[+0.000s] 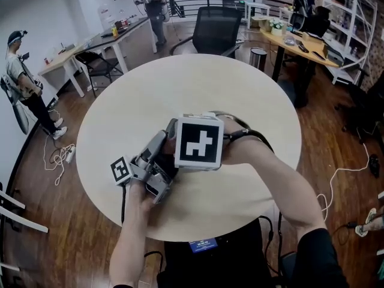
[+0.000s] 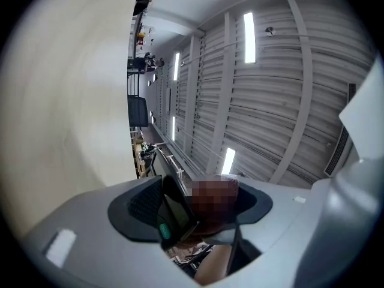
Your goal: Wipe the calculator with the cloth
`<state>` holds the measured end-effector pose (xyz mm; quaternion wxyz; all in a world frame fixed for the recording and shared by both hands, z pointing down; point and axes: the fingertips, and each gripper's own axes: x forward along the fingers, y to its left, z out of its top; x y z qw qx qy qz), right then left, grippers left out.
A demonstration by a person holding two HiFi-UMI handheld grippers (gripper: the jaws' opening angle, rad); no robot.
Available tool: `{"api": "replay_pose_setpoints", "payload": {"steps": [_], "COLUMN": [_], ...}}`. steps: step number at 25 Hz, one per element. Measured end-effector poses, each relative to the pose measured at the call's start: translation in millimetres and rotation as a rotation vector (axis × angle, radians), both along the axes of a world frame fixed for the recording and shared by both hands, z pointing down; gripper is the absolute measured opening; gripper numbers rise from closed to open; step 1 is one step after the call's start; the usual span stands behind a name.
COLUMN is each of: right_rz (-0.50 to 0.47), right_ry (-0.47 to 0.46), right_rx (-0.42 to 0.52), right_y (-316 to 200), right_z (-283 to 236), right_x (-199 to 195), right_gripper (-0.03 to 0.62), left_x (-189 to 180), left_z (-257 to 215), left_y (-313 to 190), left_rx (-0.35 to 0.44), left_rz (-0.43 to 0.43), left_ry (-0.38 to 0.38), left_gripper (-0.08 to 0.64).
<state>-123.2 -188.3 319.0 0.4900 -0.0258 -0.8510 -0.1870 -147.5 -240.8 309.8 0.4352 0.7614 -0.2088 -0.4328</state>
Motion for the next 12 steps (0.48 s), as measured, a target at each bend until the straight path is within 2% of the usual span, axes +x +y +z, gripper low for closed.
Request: {"api": "replay_pose_setpoints", "payload": {"steps": [3, 8, 10, 12], "right_rz": [-0.031, -0.032, 0.029, 0.182], "right_ry": [-0.040, -0.044, -0.156, -0.318], "right_rx": [-0.007, -0.114, -0.158, -0.186], "right_y": [11.4, 19.0, 1.1, -36.1], "right_z": [-2.4, 6.9, -3.8, -18.2], "right_x": [4.2, 36.4, 48.7, 61.6], "right_gripper": [0.098, 0.098, 0.098, 0.098], "left_x": [1.2, -1.6, -2.0, -0.4], "left_z": [0.1, -0.6, -1.1, -3.9], "left_y": [0.5, -1.0, -1.0, 0.8], "left_rx": [0.004, -0.006, 0.001, 0.018], "left_rz": [-0.002, -0.005, -0.003, 0.002], "left_ry": [-0.007, 0.006, -0.001, -0.016], "left_gripper": [0.323, 0.324, 0.324, 0.324]}}
